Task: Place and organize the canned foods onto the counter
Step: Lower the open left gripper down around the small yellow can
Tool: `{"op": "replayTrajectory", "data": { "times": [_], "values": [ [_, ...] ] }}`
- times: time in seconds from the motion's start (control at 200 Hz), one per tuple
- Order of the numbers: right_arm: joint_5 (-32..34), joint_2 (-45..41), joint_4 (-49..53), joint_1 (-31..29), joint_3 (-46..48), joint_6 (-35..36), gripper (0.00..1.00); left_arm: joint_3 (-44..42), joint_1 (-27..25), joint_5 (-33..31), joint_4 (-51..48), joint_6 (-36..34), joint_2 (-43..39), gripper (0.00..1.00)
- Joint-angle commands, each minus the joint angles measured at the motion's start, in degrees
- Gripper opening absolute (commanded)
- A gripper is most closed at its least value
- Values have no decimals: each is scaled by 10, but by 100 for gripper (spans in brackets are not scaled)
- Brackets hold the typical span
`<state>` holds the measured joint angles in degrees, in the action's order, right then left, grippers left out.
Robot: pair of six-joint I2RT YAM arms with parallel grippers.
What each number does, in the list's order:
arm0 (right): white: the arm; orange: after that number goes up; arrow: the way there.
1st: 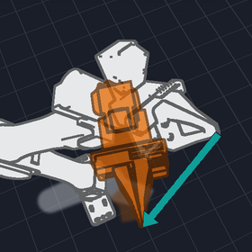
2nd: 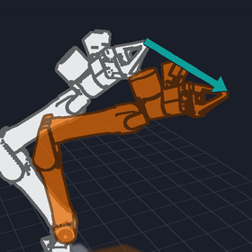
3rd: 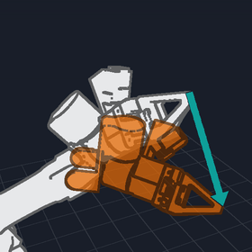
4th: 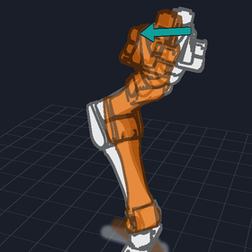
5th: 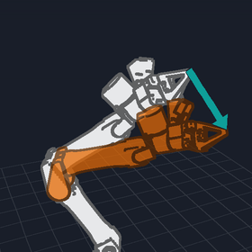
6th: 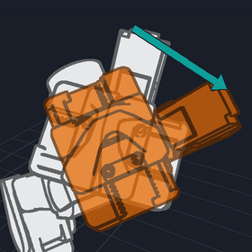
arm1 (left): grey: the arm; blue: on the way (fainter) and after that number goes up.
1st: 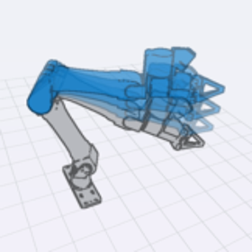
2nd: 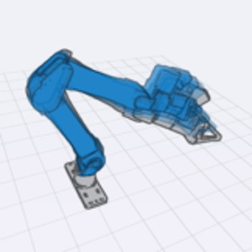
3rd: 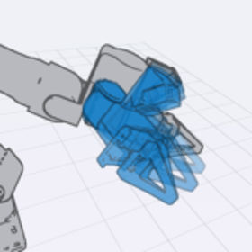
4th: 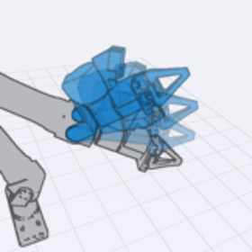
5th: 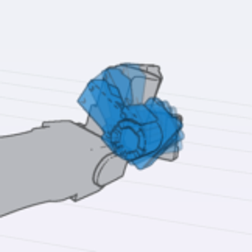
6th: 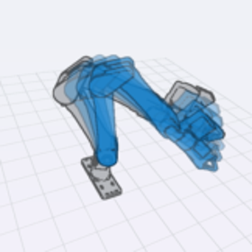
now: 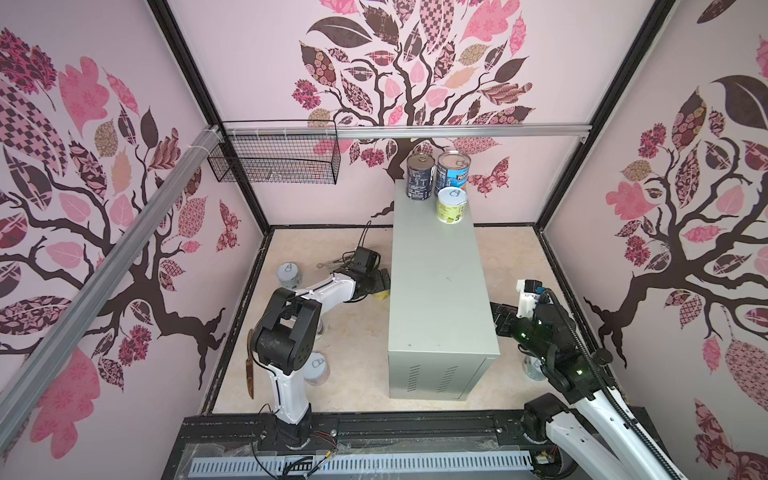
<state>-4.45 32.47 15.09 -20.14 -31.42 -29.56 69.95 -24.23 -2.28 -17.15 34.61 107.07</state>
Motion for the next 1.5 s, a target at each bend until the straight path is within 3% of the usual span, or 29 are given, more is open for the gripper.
{"op": "replayTrajectory", "data": {
  "times": [0.0,0.18,0.29,0.49,0.745,1.095,1.265,1.495],
  "values": [
    [4,-3,-13,-4,6,8,100,-15,-5,-78,0,-9,-27,96],
    [0,3,-20,-5,6,7,100,-29,-4,-157,-24,-14,-51,94],
    [-1,4,-19,-5,4,7,100,-39,4,-171,-29,-8,-59,91],
    [-2,1,-19,-5,6,7,100,-61,28,-143,-8,5,-66,87],
    [-3,-4,-16,-5,7,9,100,-47,31,-144,-27,2,-60,90],
    [-6,-3,-22,-7,9,8,100,-75,31,-94,20,15,-116,98],
    [-6,-1,-22,-8,6,9,100,-46,32,-41,-2,7,-81,98],
    [-6,-3,-20,-10,7,10,100,-48,32,-38,-4,8,-51,97]
  ]
}}
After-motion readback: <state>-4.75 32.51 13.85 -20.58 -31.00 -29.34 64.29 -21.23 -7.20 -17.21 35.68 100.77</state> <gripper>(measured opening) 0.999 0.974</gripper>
